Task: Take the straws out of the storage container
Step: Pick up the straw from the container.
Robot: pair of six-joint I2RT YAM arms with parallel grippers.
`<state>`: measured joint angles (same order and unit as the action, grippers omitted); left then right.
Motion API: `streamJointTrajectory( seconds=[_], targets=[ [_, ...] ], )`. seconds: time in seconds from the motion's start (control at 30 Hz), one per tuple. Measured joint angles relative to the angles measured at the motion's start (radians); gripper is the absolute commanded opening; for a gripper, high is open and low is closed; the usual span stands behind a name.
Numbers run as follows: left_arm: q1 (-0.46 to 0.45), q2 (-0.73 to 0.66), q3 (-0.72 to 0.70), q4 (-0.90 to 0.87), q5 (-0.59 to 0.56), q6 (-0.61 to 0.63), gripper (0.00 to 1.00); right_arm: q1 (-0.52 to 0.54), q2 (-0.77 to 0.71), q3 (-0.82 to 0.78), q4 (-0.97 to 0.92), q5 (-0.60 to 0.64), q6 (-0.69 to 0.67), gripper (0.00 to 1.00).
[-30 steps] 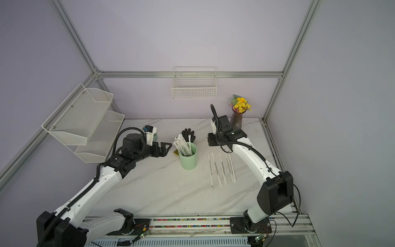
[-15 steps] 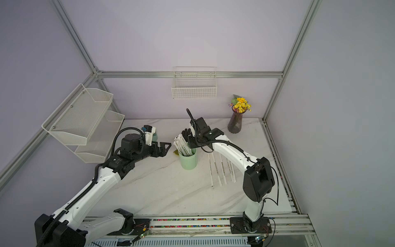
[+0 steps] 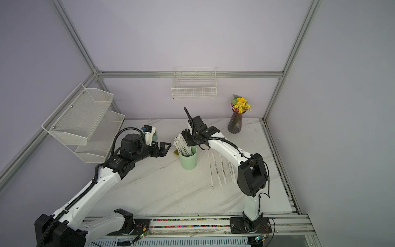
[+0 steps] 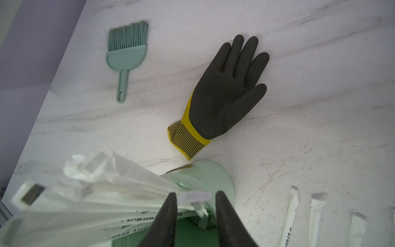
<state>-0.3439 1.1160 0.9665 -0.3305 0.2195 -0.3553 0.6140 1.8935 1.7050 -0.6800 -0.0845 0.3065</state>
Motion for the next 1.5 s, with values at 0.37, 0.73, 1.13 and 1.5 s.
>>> streamJointTrajectory(
  seconds=[0.37,0.73,1.13,1.5],
  targets=[
    [0.0,0.0,0.0,0.0,0.0,0.0,0.99,0.0,0.016,0.012,-0.001,0.0,0.002,0.11],
    [0.0,0.0,0.0,0.0,0.0,0.0,0.99,0.0,-0.077,0.016,-0.028,0.016,-0.004,0.07],
    [0.0,0.0,0.0,0.0,0.0,0.0,0.99,0.0,-0.227,0.074,-0.062,0.053,-0.018,0.06],
    [0.0,0.0,0.0,0.0,0.001,-0.001,0.99,0.002,-0.341,0.179,-0.151,0.147,-0.055,0.04]
  ],
)
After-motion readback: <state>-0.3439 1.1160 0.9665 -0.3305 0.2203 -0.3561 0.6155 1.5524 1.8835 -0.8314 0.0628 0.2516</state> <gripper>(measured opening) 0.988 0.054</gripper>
